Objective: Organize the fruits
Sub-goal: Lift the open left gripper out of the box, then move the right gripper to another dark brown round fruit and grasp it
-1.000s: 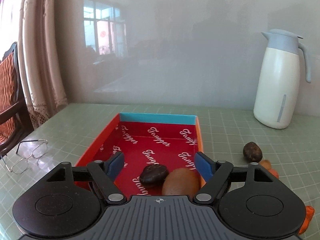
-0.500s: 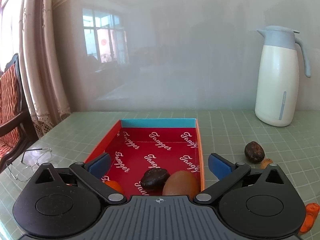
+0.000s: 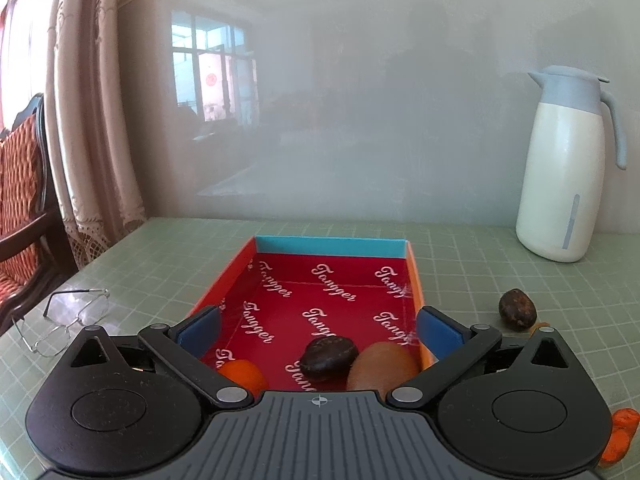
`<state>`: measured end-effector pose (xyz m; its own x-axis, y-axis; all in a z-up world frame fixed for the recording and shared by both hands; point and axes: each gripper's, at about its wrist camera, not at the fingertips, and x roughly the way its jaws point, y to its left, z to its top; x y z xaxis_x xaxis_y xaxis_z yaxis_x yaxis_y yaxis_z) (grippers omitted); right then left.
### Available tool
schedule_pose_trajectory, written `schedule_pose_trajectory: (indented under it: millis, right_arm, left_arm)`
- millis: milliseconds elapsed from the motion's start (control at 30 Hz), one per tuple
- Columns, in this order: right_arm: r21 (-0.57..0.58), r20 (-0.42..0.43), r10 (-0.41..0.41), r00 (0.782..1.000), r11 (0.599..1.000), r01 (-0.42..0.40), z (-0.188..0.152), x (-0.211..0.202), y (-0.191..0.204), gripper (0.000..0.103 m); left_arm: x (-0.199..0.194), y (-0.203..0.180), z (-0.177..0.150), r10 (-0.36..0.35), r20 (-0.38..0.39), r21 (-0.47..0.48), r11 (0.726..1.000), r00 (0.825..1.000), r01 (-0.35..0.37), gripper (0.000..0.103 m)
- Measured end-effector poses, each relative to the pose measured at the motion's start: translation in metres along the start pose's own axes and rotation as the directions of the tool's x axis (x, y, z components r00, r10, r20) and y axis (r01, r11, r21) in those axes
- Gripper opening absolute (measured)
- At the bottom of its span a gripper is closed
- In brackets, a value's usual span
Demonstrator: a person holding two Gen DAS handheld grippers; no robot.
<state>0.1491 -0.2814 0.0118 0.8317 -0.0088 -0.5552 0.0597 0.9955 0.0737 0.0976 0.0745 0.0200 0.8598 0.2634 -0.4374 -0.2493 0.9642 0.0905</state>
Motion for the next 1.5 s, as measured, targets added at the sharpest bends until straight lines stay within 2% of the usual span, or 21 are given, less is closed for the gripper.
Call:
schedule_pose_trajectory:
  millis: [400, 667, 967, 1233, 1367, 1467, 1500]
  right_arm:
    - [-0.033, -0.015, 0.088, 0.996, 0.996, -0.089, 0.005, 0.026, 0.057, 0.076]
    - [-0.052, -0.019, 0.155, 0.988, 0.986, -0.155, 0.011, 0.040, 0.099, 0.074]
    - [-0.110, -0.036, 0.192, 0.981, 0.975, -0.195, 0.011, 0.053, 0.143, 0.072]
    - [-0.164, -0.086, 0.183, 0.979, 0.967, -0.195, 0.010, 0.073, 0.170, 0.067]
    - [-0.176, -0.120, 0.158, 0.980, 0.968, -0.177, 0.010, 0.082, 0.177, 0.057]
    - [-0.181, -0.152, 0.154, 0.976, 0.967, -0.180, 0.009, 0.088, 0.180, 0.055]
    - [-0.180, -0.167, 0.159, 0.973, 0.966, -0.188, 0.008, 0.090, 0.182, 0.046]
  left_arm:
    - [0.000, 0.036, -0.006, 0.018, -0.003, -0.037, 0.999, 1.000, -0.018, 0.103]
    - [0.003, 0.078, -0.014, 0.073, -0.018, -0.088, 0.993, 0.997, -0.074, 0.103]
    - [0.014, 0.137, -0.026, 0.149, -0.050, -0.205, 0.966, 0.988, -0.156, 0.103]
    - [0.023, 0.168, -0.035, 0.207, -0.070, -0.237, 0.947, 0.976, -0.218, 0.103]
    - [0.022, 0.179, -0.037, 0.223, -0.075, -0.249, 0.940, 0.972, -0.235, 0.103]
    - [0.022, 0.185, -0.040, 0.228, -0.079, -0.251, 0.938, 0.970, -0.241, 0.103]
    - [0.022, 0.187, -0.041, 0.231, -0.083, -0.251, 0.937, 0.969, -0.244, 0.103]
